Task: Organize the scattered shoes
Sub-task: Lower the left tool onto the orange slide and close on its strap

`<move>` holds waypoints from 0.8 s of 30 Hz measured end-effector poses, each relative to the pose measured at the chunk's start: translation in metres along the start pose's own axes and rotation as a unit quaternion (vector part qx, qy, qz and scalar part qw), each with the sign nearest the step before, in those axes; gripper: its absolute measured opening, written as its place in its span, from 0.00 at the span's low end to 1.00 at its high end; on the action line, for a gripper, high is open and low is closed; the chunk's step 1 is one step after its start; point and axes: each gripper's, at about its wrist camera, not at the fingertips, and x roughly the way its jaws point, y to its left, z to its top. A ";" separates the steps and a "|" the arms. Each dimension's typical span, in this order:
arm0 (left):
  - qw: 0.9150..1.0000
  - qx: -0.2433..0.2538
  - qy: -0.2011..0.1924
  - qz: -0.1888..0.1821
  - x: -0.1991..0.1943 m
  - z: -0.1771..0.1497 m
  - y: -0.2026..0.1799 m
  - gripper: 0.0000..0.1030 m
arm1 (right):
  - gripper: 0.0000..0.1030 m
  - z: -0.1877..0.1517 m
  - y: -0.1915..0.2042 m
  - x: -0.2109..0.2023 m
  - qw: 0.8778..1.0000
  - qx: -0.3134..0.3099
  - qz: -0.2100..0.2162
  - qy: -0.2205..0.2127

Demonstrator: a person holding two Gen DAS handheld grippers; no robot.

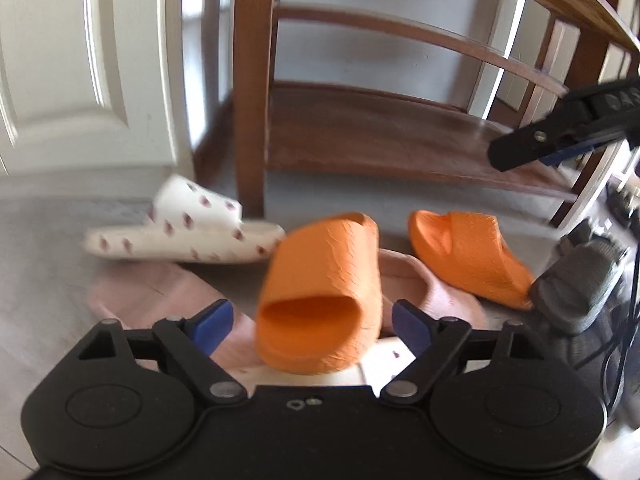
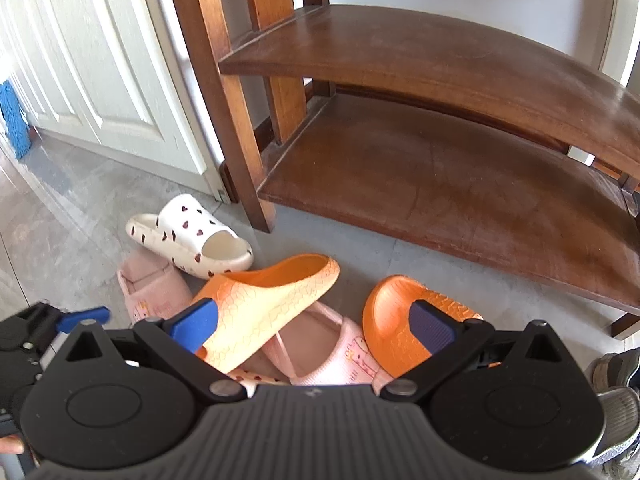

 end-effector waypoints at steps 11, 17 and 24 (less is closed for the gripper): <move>1.000 -0.009 -0.003 0.006 0.022 -0.011 -0.016 0.78 | 1.00 -0.015 -0.022 0.007 0.999 0.015 -0.013 0.029; 1.000 -0.030 0.005 0.000 0.028 -0.013 -0.016 0.78 | 1.00 -0.019 -0.022 0.014 0.999 0.003 -0.011 0.035; 0.999 -0.039 0.014 -0.010 0.037 -0.016 -0.021 0.78 | 1.00 -0.022 -0.026 0.020 0.999 0.004 -0.013 0.046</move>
